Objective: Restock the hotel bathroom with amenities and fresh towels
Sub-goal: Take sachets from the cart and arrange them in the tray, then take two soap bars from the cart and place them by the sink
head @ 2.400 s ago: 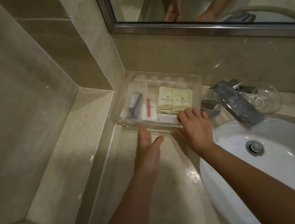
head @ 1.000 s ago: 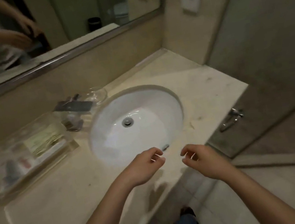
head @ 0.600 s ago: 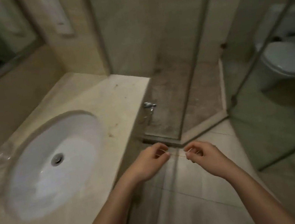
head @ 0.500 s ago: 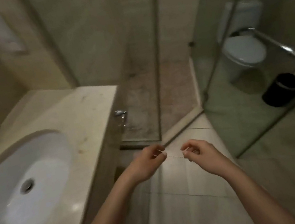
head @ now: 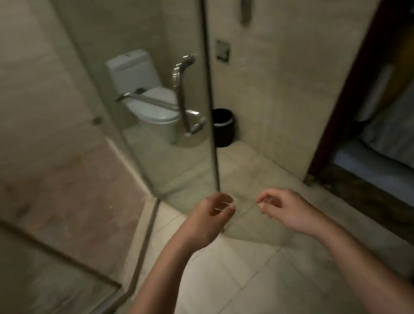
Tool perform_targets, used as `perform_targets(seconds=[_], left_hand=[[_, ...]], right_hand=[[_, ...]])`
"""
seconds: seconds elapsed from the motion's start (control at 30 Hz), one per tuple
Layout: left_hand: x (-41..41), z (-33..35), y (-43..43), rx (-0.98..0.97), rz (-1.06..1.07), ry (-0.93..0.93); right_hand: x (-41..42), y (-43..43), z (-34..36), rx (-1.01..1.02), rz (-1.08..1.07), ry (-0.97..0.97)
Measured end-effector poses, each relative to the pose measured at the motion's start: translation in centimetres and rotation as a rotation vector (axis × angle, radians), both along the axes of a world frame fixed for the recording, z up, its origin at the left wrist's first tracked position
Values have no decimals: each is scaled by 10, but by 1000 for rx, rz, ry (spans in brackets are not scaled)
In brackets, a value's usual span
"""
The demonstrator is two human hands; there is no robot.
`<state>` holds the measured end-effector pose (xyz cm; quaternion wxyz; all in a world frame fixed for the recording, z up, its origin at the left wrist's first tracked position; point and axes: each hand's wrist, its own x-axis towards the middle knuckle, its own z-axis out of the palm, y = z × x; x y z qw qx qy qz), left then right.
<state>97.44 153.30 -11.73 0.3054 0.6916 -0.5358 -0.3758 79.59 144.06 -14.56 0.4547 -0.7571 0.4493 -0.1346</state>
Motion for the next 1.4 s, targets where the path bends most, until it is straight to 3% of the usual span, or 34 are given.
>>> perform_targets(seconds=[0.27, 0.63, 0.9, 1.17, 1.4], left_hand=[[-75, 13, -153, -61, -396, -46], [-138, 34, -342, -202, -806, -31], [-197, 42, -444, -150, -894, 8], [-289, 51, -537, -163, -1107, -66], [-401, 73, -621, -139, -1138, 79]], right_hand=[[-102, -76, 10, -13, -395, 3], [-155, -191, 47, -41, -762, -43], [-202, -245, 58, -123, -1005, -106], [-286, -327, 58, -186, -1097, -82], [-404, -420, 70, -181, -1035, -45]])
